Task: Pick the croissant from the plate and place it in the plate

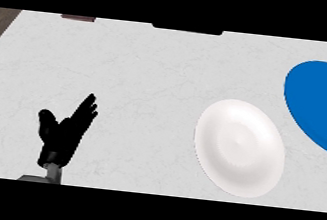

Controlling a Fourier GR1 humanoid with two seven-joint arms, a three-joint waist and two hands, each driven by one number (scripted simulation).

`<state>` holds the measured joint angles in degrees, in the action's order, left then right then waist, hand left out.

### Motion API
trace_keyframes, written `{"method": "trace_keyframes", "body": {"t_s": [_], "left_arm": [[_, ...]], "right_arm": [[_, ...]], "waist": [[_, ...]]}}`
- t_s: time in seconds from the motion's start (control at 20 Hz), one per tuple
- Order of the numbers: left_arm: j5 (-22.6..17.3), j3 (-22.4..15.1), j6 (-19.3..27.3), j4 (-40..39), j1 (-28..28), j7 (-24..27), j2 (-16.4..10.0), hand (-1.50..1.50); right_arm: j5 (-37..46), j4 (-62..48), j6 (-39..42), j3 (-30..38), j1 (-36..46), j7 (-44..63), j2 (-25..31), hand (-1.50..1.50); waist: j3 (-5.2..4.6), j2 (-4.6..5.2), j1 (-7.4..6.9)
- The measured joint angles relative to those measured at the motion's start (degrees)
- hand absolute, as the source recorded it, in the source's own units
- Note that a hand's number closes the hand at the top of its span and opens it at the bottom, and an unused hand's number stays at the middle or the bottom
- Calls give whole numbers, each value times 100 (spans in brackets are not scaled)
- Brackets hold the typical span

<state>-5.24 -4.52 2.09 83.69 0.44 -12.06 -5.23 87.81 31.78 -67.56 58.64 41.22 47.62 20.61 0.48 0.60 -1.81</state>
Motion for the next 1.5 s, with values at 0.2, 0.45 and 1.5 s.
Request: {"method": "trace_keyframes", "body": {"t_s": [0.2,0.45,1.5], "left_arm": [[-34,70,-49,-62,3,21,-49,0],[-81,115,-65,-39,16,-115,-69,0],[118,92,34,94,161,-24,73,0]], "right_arm": [[-599,255,-552,-174,-52,-484,-127,-150],[-1559,817,-990,-649,-245,-806,-488,-150],[-2347,3706,-1039,-4219,-2914,466,-2036,-150]], "waist": [[-4,-33,66],[-14,-72,148],[-40,-94,175]]}}
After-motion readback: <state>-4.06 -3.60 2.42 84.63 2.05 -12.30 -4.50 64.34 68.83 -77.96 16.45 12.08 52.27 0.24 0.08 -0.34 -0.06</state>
